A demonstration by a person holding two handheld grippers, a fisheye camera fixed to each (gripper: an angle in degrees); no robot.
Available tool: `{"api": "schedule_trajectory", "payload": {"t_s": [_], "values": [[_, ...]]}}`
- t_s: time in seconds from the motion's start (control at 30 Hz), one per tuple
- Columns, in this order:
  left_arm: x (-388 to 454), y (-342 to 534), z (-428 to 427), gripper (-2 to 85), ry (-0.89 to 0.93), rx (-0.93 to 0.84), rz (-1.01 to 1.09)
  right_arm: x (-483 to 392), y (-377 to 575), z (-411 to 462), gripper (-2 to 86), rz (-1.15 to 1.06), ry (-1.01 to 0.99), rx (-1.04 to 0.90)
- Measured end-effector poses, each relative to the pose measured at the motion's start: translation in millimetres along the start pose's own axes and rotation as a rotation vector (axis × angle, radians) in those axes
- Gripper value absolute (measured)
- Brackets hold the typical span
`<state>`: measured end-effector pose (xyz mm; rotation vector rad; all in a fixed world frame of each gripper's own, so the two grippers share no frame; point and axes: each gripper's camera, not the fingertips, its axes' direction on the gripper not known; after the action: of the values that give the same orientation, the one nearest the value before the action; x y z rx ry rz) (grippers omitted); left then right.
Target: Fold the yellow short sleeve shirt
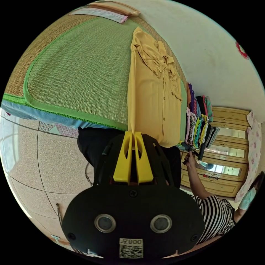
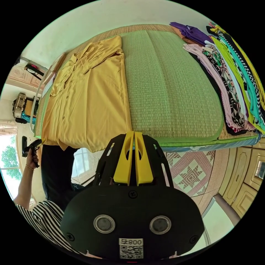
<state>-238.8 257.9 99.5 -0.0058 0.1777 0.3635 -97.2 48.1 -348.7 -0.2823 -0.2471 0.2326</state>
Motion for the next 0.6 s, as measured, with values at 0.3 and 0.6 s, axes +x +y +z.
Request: {"api": "schedule_trajectory", "payload": {"t_s": [0.3, 0.6], "values": [[-3.9, 11.5, 1.4, 0.6, 0.008, 0.000, 0.002, 39.0, 2.3, -6.9, 8.3, 0.101, -0.172, 0.038], [-13.8, 18.5, 4.0, 0.7, 0.011, -0.004, 0.003, 60.4, 5.3, 3.5, 9.8, 0.160, -0.223, 0.038]]}}
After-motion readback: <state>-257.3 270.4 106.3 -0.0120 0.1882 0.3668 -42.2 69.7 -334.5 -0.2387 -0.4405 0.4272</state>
